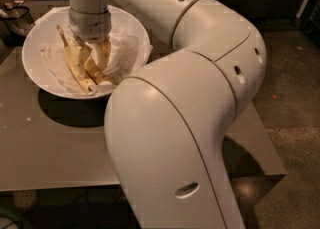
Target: Pick banana from white bowl
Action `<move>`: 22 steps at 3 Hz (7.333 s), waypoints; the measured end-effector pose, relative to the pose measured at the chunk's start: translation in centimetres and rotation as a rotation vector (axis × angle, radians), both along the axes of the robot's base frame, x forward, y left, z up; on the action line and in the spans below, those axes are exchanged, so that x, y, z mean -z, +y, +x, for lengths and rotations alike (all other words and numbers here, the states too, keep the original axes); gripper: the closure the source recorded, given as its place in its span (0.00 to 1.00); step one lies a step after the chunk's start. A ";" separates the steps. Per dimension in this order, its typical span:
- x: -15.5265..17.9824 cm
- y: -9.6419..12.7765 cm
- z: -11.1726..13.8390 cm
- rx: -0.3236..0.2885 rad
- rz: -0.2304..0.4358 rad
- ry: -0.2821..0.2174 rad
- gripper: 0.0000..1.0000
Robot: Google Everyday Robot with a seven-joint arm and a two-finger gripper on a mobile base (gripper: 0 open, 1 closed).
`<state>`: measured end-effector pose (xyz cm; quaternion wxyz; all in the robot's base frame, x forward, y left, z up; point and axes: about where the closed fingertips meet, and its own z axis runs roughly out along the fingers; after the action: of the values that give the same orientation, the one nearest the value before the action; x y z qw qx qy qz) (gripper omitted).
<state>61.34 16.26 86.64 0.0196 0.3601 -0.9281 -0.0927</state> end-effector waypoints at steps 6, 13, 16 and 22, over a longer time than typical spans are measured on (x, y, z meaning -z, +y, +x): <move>-2.5 2.4 2.8 -0.048 0.101 -0.112 0.08; -2.5 -0.4 2.6 0.030 0.085 -0.142 0.44; -0.1 -0.9 1.9 0.055 0.109 -0.076 0.49; 2.1 0.3 1.0 0.082 0.177 0.017 1.00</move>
Offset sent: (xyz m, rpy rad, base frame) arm -0.0103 -0.0242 0.0553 -0.0313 0.0138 0.1267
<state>62.38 16.59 84.53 -0.0082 0.3213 -0.9301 -0.1779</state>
